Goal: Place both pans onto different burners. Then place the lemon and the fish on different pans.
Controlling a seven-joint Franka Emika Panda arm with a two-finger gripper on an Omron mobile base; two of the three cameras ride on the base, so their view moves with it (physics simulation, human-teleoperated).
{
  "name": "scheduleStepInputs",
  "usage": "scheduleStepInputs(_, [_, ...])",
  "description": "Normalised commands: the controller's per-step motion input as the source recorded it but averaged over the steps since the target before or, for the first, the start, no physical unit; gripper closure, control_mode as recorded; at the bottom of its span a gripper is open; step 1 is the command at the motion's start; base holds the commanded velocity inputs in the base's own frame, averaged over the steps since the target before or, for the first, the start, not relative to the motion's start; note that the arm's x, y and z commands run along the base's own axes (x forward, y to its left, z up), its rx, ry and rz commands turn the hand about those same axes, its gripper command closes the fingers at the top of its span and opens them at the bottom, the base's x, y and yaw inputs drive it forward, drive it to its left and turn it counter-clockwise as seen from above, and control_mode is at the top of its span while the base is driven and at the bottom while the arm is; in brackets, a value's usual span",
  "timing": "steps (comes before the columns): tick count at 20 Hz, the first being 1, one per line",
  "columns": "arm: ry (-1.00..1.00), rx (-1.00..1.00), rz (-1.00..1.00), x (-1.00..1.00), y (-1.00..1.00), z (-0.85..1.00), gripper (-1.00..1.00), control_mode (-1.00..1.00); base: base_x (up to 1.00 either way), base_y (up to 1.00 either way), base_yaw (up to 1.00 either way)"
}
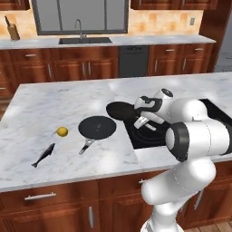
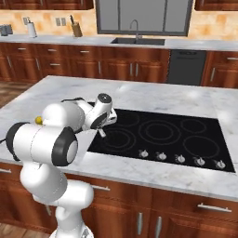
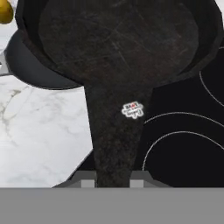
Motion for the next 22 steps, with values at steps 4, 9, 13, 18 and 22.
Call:
scheduleStepInputs(4, [0.00,0.00,0.00,0.00,0.00,0.00,1.00,1.00,0.00,0.48,0.00])
scheduleStepInputs(9, [0.00,0.00,0.00,0.00,0.00,0.00,1.00,1.00,0.03,0.38,0.00])
scheduleStepInputs(13, [0.00,0.00,0.00,0.00,0.00,0.00,1.00,1.00,0.13,0.06,0.00])
scheduleStepInputs(18, [0.00,0.00,0.00,0.00,0.00,0.00,1.00,-1.00,0.05,0.00,0.00])
scheduleStepInputs(22, [0.00,0.03,0.00,0.06,-0.18,0.00,1.00,-1.00,0.00,0.00,0.00])
